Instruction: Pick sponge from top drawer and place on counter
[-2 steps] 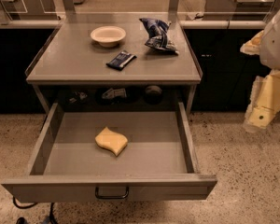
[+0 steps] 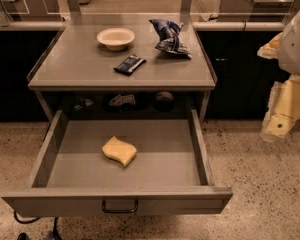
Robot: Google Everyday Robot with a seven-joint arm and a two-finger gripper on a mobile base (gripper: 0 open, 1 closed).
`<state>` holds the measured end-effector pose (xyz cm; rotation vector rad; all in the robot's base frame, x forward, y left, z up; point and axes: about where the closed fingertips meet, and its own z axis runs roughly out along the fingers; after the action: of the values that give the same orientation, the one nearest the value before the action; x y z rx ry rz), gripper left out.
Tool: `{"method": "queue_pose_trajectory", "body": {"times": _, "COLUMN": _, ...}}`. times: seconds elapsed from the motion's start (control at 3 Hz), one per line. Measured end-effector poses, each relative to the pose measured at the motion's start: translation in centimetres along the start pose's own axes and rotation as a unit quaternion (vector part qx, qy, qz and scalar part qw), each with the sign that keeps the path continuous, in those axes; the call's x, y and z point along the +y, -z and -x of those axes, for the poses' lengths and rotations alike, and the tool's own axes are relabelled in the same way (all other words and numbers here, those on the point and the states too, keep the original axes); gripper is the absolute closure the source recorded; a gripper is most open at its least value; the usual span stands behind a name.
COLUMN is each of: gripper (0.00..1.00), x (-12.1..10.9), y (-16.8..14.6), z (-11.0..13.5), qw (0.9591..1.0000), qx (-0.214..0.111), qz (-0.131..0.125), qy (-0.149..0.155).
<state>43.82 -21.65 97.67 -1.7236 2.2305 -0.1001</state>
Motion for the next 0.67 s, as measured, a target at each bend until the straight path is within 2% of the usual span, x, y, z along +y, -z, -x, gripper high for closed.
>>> {"method": "queue_pose_trajectory", "body": {"times": 0.33, "gripper": 0.0, "x": 0.9, "y": -2.3, "z": -0.6, "qw": 0.9997, "qx": -0.006, "qz": 0.024, "qy": -0.005}}
{"method": "queue_pose_trajectory", "body": {"times": 0.67, "gripper": 0.0, "x": 5.5, "y": -11.7, "z": -2.5, "qw": 0.9892, "qx": -0.048, "qz": 0.137, "qy": -0.024}}
